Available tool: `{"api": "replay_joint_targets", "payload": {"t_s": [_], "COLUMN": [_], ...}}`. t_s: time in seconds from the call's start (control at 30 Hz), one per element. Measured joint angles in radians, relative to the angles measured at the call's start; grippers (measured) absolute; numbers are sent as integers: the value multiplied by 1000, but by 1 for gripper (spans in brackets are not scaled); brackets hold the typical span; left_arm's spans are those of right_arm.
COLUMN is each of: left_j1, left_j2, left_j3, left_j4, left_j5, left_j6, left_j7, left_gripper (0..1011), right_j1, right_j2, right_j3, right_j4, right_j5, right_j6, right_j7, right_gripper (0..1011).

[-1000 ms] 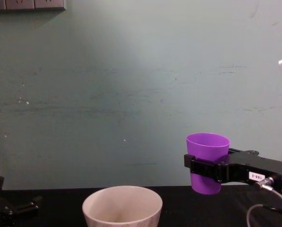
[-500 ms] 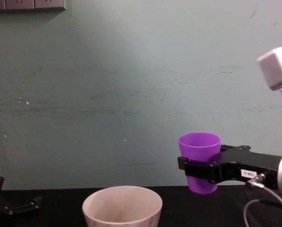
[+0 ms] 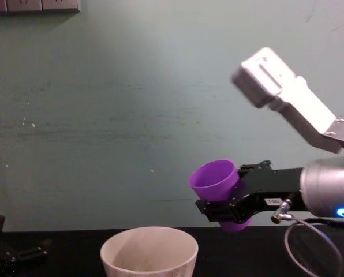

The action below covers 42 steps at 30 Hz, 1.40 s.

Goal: Pick up the cup and pour the mung beans from the cup into the bowl.

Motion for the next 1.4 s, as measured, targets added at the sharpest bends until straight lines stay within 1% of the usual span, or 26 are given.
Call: {"api": "replay_joint_targets", "payload": {"t_s": [0.03,0.07,0.13,0.17,0.27,0.3,0.33,0.37,0.47,0.5,0.57,0.6,0.63,0.67,0.73,0.77,0.8,0.83,0.87,0.9,1.0,1.1,1.17,1.2,1.4], "left_j1": [0,0,0,0,0,0,0,0,0,0,0,0,0,0,0,0,0,0,0,0,0,0,0,0,0], "left_j2": [0,0,0,0,0,0,0,0,0,0,0,0,0,0,0,0,0,0,0,0,0,0,0,0,0], "left_j3": [0,0,0,0,0,0,0,0,0,0,0,0,0,0,0,0,0,0,0,0,0,0,0,0,0], "left_j4": [0,0,0,0,0,0,0,0,0,0,0,0,0,0,0,0,0,0,0,0,0,0,0,0,0], "left_j5": [0,0,0,0,0,0,0,0,0,0,0,0,0,0,0,0,0,0,0,0,0,0,0,0,0], "left_j6": [0,0,0,0,0,0,0,0,0,0,0,0,0,0,0,0,0,0,0,0,0,0,0,0,0], "left_j7": [0,0,0,0,0,0,0,0,0,0,0,0,0,0,0,0,0,0,0,0,0,0,0,0,0], "left_gripper": [1000,1000,1000,1000,1000,1000,1000,1000,1000,1000,1000,1000,1000,1000,1000,1000,1000,1000,1000,1000,1000,1000,1000,1000,1000], "right_j1": [7,21,34,47,65,77,82,90,100,105,110,115,116,120,122,122,122,121,121,117,114,111,112,114,125], "right_j2": [0,0,-1,-2,-6,-10,-13,-18,-25,-29,-33,-37,-38,-40,-42,-43,-44,-45,-45,-47,-48,-50,-50,-52,-56], "right_j3": [-8,-24,-40,-56,-81,-97,-104,-116,-130,-139,-149,-162,-167,-181,-193,-199,-210,-214,-214,-234,-247,-271,-282,-293,-319], "right_j4": [0,-1,-1,-1,-1,-1,0,3,8,11,15,17,17,18,18,18,18,19,19,22,24,34,37,42,59], "right_j5": [-14,-41,-67,-96,-138,-162,-174,-197,-227,-246,-267,-294,-305,-332,-360,-374,-399,-409,-409,-455,-488,-543,-564,-584,-642], "right_j6": [7,18,29,42,60,69,74,82,92,97,102,107,109,115,120,122,123,123,123,121,113,98,97,97,97], "right_j7": [3,5,7,9,10,10,10,9,5,2,-5,-13,-17,-26,-38,-45,-58,-65,-65,-93,-115,-147,-152,-154,-149], "right_gripper": [717,717,716,717,716,716,716,716,717,717,717,717,716,717,717,716,717,716,716,717,717,717,717,716,716]}}
